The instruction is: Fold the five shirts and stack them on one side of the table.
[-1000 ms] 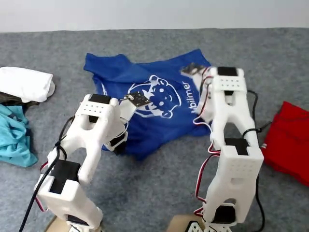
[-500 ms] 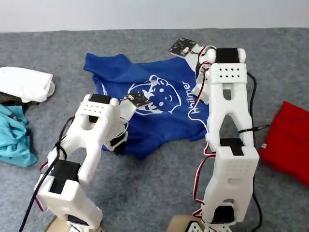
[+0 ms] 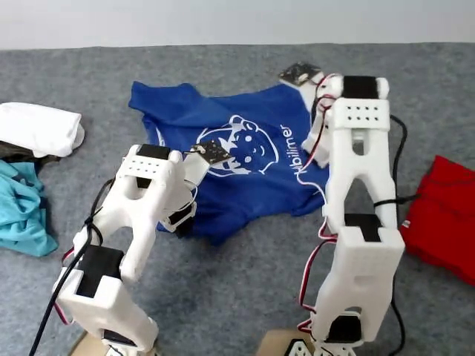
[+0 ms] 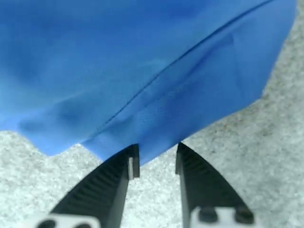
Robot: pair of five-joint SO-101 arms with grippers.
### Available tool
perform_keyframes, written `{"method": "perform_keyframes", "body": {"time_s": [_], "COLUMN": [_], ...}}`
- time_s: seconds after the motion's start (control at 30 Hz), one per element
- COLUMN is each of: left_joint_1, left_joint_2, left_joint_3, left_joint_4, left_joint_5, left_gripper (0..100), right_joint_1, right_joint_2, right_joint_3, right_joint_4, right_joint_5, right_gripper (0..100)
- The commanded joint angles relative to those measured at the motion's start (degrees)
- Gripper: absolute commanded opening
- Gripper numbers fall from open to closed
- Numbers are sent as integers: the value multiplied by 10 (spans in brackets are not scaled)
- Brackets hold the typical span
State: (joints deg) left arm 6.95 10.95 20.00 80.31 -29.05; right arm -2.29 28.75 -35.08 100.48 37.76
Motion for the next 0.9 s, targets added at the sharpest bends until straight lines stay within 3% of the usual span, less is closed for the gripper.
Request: {"method": "perform_keyframes", "body": {"time_s": [0.0,0.33,0.63,0.87], "left_joint_1": [4,4,4,4], "left_joint_2": [-30,-31,-31,-31], "left_joint_3": [0,-1,0,0], "left_joint_4": [-4,-6,-4,-6], "left_joint_5": [-4,-4,-4,-3], "left_gripper": [133,133,133,133], "right_joint_1": [8,6,5,1], "right_joint_2": [-73,-190,-182,-159], "right_joint_3": [71,268,415,416], "right_joint_4": [25,10,-180,-207], "right_joint_5": [-37,-136,-180,-222], "right_gripper": [243,243,243,243]}}
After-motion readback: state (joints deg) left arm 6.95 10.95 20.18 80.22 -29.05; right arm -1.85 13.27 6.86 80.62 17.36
